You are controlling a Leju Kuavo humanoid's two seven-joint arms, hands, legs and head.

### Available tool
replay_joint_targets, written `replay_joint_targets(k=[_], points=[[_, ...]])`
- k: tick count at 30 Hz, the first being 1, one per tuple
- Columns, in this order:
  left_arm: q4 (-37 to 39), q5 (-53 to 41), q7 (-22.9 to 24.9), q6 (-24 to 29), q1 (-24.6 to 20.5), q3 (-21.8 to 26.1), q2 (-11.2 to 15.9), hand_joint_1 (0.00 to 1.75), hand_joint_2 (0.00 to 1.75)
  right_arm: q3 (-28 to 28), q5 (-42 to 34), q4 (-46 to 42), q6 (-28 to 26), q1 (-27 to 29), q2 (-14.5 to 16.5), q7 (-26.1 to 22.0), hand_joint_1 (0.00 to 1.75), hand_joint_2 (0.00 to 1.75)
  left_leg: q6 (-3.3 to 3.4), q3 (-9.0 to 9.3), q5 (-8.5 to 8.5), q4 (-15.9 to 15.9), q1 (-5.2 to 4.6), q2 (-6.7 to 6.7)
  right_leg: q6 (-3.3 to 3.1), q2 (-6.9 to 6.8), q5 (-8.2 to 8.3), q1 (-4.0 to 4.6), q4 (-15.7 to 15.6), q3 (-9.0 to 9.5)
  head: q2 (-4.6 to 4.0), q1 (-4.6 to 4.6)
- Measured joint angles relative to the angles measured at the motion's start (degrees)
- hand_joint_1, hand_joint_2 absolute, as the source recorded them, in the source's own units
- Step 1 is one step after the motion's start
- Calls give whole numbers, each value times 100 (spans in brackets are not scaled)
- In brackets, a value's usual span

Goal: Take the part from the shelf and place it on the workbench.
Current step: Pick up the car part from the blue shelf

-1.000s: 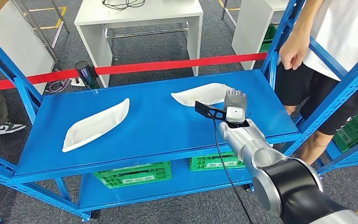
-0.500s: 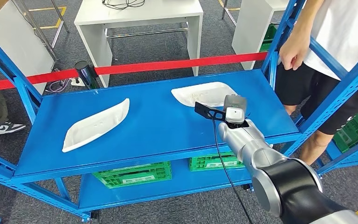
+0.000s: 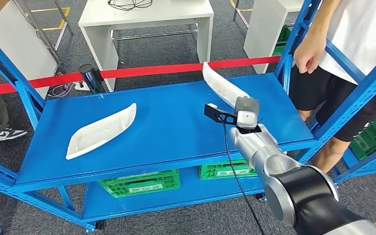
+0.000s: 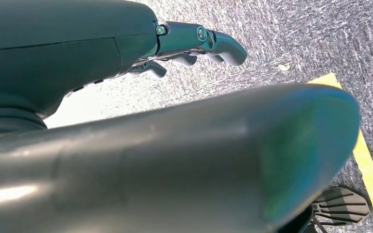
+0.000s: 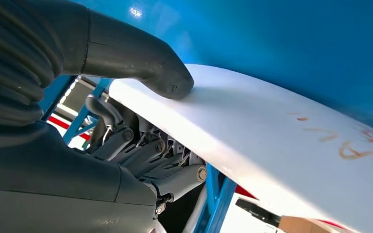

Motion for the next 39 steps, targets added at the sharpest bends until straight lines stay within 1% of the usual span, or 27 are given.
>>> replay_joint_targets(k=[7, 15, 25, 29, 33, 39], points=[[0, 0, 0, 0, -1, 1, 0, 0, 0, -15, 4, 0, 2, -2, 0, 4, 171, 175, 0, 1, 0, 0, 0, 0, 0, 0, 0, 0, -2, 1, 0, 0], [0, -2, -1, 0, -2, 0, 0, 0, 0, -17, 18, 0, 7, -23, 0, 5, 163, 175, 0, 3, 0, 0, 0, 0, 0, 0, 0, 0, -3, 3, 0, 0], [0, -3, -16, 0, -2, -1, 0, 0, 0, -19, 39, 0, 8, -30, 0, 8, 164, 175, 0, 4, 0, 0, 0, 0, 0, 0, 0, 0, -3, 4, 0, 0], [0, -4, -96, 0, -8, -1, 0, 0, 175, -19, 42, 0, 10, -30, 0, 8, 164, 175, 0, 5, 0, 0, 0, 0, 0, 0, 0, 0, -3, 4, 0, 0], [0, -13, -137, 0, -23, 0, 0, 0, 175, -20, 66, 0, 22, -32, 0, -13, 161, 175, 0, 5, 0, 0, 0, 0, 0, 0, 0, 0, -3, 5, 0, 0], [0, -6, -122, 0, -40, 0, -1, 0, 175, -21, 99, 0, 49, -46, 0, -28, 162, 175, 0, 6, 0, 0, 0, 0, 0, 0, 0, 0, -3, 7, 0, 0]])
